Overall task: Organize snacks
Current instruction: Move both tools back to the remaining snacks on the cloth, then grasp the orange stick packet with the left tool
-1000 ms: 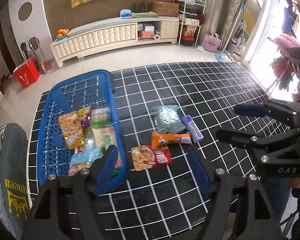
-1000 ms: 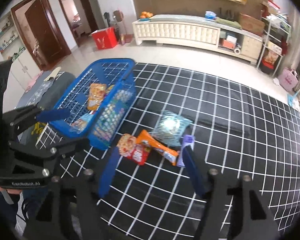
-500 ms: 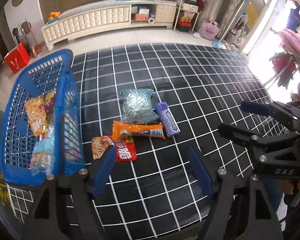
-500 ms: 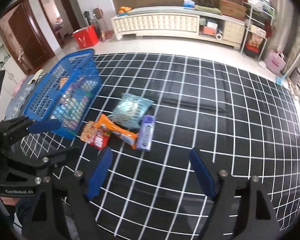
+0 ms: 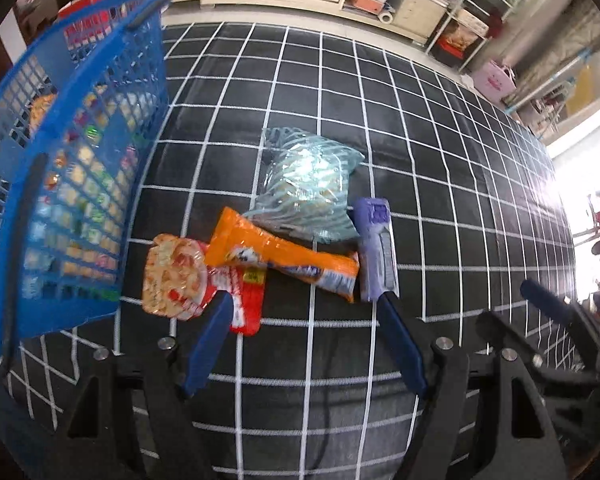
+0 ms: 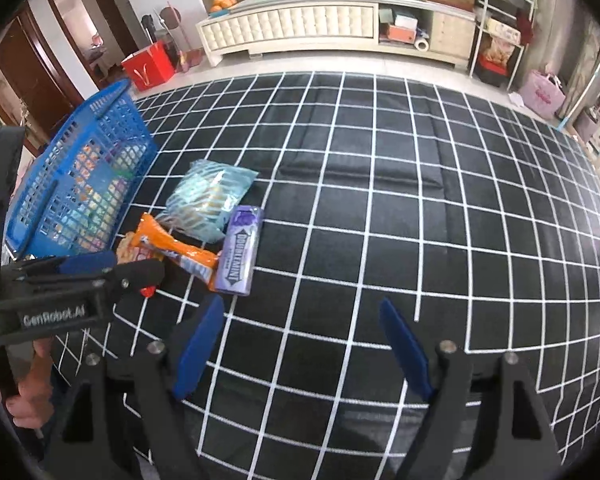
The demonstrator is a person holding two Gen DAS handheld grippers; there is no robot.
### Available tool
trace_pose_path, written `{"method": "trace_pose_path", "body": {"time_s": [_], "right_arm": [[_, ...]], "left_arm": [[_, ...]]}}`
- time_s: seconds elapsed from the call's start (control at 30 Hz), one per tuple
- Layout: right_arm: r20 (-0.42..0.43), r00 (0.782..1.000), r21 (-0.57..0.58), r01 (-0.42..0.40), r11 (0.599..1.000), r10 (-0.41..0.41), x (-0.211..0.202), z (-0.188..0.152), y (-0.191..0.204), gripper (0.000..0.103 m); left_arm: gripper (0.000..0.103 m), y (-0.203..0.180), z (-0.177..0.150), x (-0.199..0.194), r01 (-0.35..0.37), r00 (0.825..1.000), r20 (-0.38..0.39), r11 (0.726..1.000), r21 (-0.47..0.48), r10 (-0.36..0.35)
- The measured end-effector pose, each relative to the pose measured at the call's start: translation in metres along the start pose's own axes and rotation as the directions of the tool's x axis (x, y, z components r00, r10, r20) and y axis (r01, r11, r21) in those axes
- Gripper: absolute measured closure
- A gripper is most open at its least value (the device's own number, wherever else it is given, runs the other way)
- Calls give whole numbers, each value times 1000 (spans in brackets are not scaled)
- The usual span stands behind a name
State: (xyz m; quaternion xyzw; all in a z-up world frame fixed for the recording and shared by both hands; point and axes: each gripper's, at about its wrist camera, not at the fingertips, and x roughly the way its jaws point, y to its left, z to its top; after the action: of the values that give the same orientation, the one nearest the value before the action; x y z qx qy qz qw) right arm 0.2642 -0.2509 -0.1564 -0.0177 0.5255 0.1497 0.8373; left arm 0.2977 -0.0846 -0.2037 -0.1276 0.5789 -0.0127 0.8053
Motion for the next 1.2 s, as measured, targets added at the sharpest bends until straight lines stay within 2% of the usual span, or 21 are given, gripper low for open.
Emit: {"method": "trace_pose_path", "body": {"time_s": [0.27,0.43,0.47,0.57,0.63,0.67,0.73,0.77,1.03,1.2], "right_arm": [[-23,999,64,-47,997,49,19,-3,-17,19],[-37,998,76,-54,996,57,23,-8,-25,19],[-39,998,81,-55,995,59,24,-8,-26,19],[-44,997,90,-56,994,60,24,-10,-28,19],[-46,997,93,-55,994,59,26,-9,-27,19],[-47,997,95,-57,994,61,26,-10,-26,19],[-50,997,98,-57,994,63,26,-9,-26,19],[-52,997,101,-57,993,63,26,-8,-25,19],[-44,997,100,-57,993,61,14,-1,-14,19],[-31,998,50,-45,998,47,5,13,4,19]], "left_arm": [[30,9,17,39,-13,999,-41,995,-94,9],[32,8,28,53,-17,999,-37,996,-92,14],[34,8,29,55,-12,999,-34,996,-92,9],[54,6,30,58,-20,999,-33,997,-73,18],[70,7,30,61,4,999,-34,998,-58,-6],[73,6,30,60,17,999,-38,999,-45,-19],[84,2,29,56,15,999,-35,1000,-9,-15],[86,0,28,53,11,999,-30,1000,8,-11],[88,-17,33,9,50,997,45,993,109,-55],[88,-4,42,-31,57,993,97,990,133,-70]]}}
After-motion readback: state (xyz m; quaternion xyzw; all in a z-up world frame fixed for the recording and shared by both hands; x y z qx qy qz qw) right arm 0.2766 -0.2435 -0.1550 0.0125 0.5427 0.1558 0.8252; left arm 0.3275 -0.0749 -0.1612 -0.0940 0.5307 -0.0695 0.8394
